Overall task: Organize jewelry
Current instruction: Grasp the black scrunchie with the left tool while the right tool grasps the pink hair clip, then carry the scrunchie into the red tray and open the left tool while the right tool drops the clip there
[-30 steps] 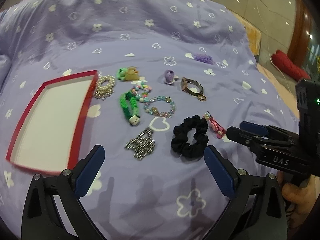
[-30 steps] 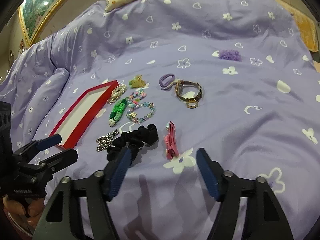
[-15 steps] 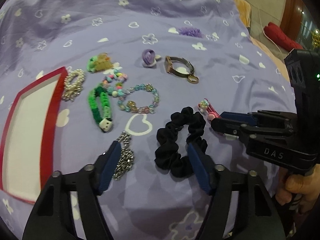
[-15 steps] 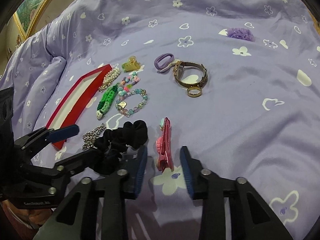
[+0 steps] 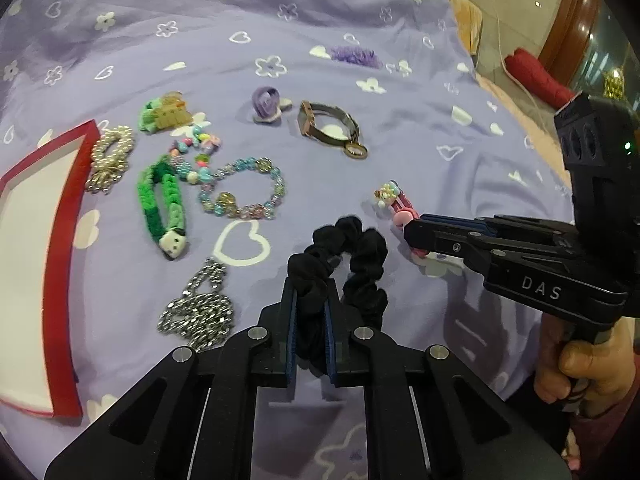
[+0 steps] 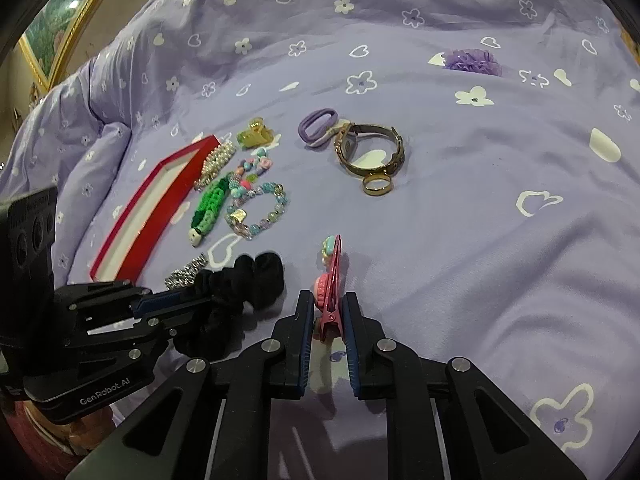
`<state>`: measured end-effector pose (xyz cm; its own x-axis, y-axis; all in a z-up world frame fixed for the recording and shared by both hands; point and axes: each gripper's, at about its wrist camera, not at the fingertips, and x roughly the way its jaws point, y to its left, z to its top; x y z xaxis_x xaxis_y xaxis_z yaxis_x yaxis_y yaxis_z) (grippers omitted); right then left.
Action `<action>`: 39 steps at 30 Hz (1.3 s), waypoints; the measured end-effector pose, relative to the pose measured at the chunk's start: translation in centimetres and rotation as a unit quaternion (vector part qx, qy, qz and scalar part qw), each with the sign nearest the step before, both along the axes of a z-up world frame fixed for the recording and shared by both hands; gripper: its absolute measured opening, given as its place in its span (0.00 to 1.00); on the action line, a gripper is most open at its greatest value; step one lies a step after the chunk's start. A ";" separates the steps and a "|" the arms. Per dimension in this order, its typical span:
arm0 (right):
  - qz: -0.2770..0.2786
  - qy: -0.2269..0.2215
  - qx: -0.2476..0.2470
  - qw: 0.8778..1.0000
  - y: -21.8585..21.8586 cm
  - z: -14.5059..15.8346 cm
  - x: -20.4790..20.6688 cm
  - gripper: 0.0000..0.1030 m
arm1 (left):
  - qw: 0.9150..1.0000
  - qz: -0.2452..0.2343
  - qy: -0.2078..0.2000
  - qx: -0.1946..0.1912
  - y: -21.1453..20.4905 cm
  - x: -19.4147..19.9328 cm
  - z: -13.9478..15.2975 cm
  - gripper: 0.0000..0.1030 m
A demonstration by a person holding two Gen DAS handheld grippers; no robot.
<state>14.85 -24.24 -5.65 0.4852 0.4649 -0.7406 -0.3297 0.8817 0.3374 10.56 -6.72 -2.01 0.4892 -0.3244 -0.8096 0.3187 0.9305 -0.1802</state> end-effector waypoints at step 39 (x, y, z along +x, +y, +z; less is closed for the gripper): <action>0.241 -0.011 0.041 0.970 26.9 4.8 0.3 0.14 | 0.963 0.267 -0.037 -0.015 26.6 -2.8 2.4 0.08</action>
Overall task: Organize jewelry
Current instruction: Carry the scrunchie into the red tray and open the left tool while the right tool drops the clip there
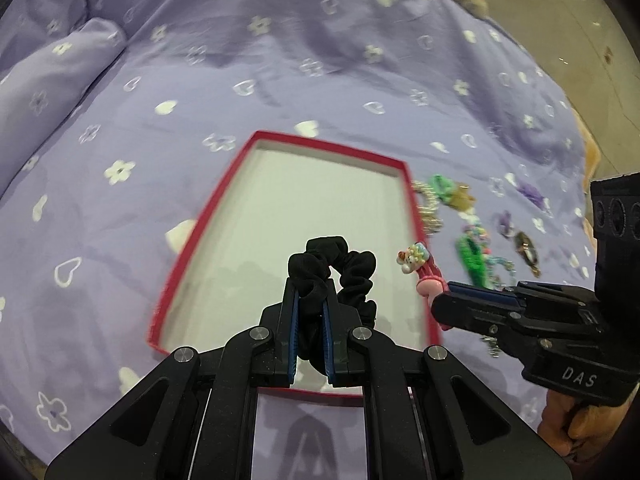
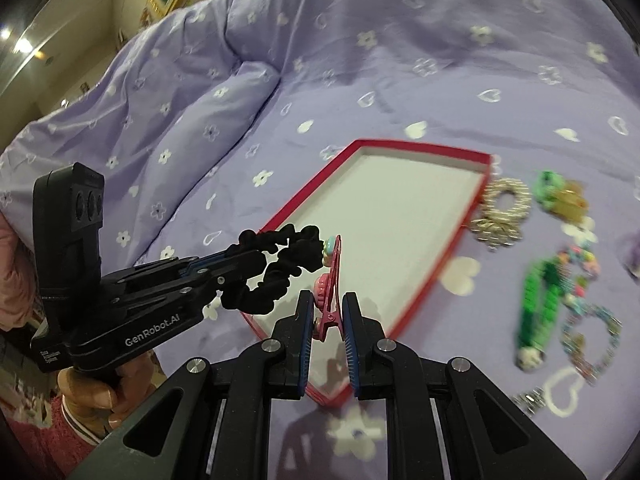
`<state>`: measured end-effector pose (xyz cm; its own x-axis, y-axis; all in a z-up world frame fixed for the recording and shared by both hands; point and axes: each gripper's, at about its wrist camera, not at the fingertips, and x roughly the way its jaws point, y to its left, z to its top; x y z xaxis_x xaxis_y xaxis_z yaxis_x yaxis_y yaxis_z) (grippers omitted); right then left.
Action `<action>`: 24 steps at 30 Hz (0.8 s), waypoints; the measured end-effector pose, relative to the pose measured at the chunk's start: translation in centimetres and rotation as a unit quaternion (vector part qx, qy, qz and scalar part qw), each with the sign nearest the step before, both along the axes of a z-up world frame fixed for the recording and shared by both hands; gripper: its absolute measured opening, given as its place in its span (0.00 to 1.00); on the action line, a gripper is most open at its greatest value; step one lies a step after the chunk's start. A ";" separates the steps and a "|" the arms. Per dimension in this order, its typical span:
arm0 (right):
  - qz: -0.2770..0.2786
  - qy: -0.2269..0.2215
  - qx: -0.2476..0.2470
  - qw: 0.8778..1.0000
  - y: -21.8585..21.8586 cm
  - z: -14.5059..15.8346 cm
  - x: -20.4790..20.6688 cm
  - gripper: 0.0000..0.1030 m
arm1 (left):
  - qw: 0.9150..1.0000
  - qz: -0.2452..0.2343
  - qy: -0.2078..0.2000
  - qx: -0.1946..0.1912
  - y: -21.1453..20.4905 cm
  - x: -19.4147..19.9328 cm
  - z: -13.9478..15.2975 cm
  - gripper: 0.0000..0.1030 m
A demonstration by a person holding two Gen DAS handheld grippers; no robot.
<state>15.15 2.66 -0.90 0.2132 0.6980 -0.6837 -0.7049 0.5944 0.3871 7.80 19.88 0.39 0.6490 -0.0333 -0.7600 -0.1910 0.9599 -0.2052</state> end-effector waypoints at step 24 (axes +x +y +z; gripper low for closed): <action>0.063 0.035 -0.103 0.992 5.1 -5.4 1.1 0.18 | 0.996 0.042 0.077 0.002 2.6 0.3 -4.8 0.48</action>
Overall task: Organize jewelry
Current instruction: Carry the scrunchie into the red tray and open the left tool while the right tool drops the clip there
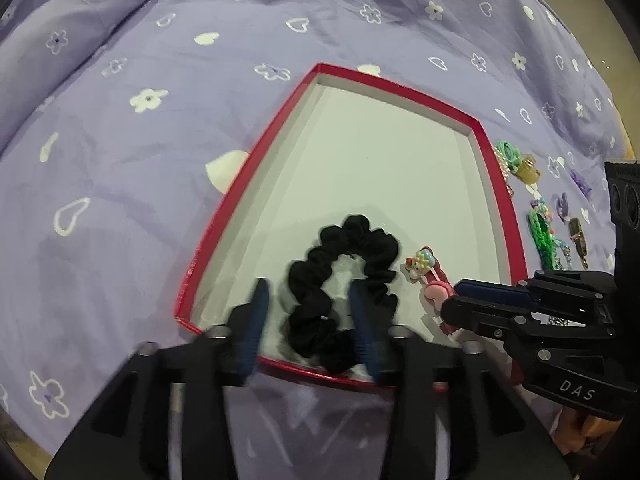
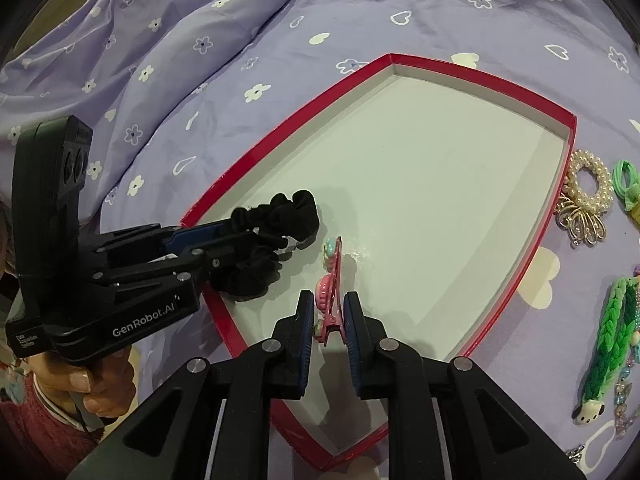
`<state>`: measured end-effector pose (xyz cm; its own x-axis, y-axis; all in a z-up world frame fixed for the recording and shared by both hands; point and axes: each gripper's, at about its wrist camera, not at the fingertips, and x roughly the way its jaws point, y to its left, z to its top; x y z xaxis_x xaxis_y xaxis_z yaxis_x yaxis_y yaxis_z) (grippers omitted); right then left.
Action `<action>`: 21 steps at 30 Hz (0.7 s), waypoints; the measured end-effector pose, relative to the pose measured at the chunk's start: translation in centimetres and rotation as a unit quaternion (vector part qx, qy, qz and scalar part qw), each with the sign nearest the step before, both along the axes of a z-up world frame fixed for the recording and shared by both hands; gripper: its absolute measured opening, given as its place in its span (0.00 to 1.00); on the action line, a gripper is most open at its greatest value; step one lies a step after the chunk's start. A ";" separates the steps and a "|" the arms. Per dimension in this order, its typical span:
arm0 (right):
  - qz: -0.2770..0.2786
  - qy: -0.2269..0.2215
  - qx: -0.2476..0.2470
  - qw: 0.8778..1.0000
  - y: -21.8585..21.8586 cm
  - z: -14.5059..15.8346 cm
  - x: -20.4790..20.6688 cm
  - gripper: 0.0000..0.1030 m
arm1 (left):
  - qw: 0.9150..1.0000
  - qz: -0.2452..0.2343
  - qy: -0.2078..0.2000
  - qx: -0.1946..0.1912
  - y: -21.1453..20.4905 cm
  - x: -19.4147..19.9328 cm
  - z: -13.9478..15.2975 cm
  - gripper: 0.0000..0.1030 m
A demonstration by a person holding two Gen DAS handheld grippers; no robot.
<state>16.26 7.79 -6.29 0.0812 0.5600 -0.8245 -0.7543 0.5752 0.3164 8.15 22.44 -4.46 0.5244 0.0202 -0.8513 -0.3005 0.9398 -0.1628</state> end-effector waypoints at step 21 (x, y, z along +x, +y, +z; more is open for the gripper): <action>-0.136 -0.003 0.088 0.987 -11.9 3.5 0.6 0.42 | 0.997 -0.045 -0.054 0.008 -5.9 0.5 4.9 0.52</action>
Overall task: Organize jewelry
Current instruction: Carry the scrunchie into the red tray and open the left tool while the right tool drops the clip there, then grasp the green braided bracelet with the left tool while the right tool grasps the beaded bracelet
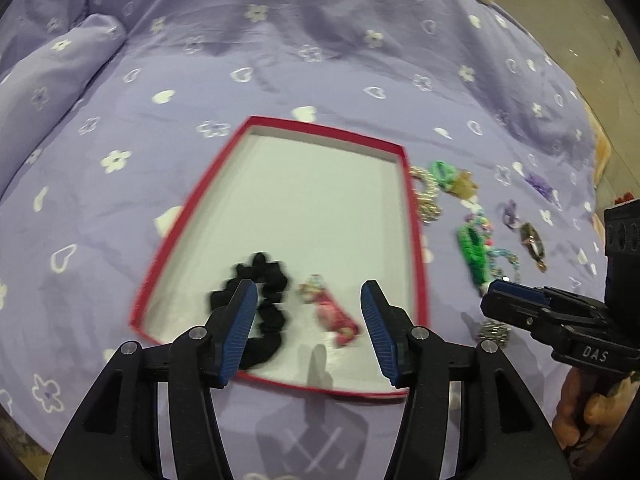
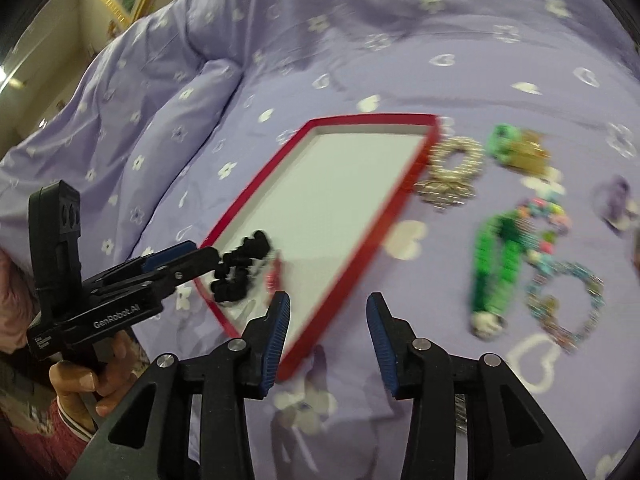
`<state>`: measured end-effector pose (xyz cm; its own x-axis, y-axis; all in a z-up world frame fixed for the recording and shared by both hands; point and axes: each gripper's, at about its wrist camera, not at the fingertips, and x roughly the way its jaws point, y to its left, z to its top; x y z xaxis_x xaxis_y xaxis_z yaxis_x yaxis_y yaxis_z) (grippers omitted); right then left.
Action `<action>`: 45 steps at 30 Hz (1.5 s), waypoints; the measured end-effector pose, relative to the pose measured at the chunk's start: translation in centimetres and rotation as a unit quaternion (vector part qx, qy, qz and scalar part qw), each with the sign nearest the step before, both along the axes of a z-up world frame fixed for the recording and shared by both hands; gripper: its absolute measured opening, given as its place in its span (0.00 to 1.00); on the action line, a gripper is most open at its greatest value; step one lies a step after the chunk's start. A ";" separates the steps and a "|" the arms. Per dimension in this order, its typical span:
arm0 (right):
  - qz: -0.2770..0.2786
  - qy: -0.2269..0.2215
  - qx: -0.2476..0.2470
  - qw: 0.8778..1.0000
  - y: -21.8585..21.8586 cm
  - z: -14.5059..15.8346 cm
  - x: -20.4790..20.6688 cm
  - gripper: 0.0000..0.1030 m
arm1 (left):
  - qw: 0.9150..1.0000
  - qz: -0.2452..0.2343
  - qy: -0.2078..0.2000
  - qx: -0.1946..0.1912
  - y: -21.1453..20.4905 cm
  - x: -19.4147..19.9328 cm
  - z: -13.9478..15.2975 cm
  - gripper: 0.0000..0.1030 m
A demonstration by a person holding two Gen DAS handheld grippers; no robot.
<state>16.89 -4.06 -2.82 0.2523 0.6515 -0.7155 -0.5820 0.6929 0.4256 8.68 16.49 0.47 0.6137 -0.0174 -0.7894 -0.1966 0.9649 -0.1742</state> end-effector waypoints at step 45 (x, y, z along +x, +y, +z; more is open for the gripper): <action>-0.140 -0.034 -0.071 0.987 -11.7 -4.3 5.9 0.07 | 0.981 -0.187 0.046 -0.011 -16.5 10.9 -5.0 0.09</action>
